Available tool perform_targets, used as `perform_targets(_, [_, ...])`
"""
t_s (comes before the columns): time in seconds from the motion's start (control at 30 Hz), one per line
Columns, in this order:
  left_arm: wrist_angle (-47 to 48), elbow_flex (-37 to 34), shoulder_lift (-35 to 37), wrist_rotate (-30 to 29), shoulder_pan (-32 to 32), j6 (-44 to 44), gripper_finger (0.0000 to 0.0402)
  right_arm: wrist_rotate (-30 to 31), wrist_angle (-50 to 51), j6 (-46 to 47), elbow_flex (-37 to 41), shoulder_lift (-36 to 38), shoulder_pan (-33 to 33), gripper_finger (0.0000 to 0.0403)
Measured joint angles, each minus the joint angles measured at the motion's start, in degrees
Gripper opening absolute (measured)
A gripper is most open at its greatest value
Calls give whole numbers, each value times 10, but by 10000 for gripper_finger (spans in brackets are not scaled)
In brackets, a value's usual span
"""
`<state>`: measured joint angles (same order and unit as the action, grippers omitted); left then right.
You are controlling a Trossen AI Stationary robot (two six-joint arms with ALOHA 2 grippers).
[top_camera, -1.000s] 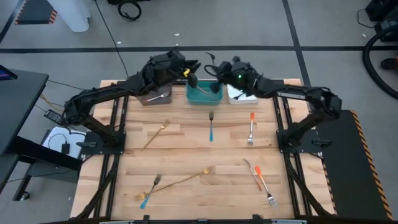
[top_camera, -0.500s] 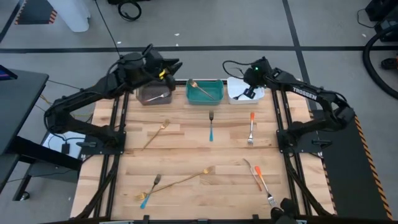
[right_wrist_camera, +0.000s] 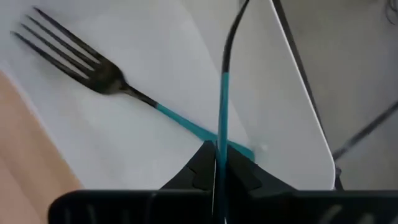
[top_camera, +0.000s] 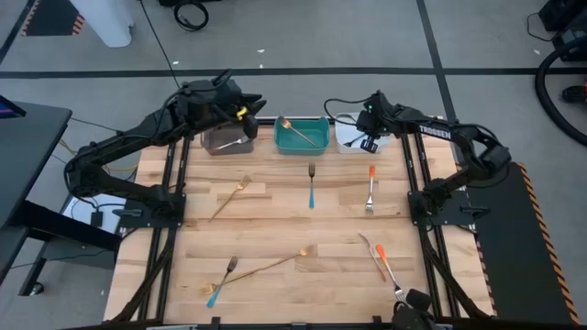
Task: Sort silverware by color (type)
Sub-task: Put the blue fork into the white bin, then put the orange fork into the black bin
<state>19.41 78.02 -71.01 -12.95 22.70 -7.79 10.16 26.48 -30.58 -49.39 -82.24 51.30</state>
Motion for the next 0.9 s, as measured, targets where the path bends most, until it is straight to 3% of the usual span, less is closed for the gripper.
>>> perform_targets(0.63, [42,0,1,-21,0,-21,112,125,3,34,-1,33,-34,80])
perform_targets(0.9, [162,0,-24,-20,-1,-72,112,205,8,66,-39,91,-89,80])
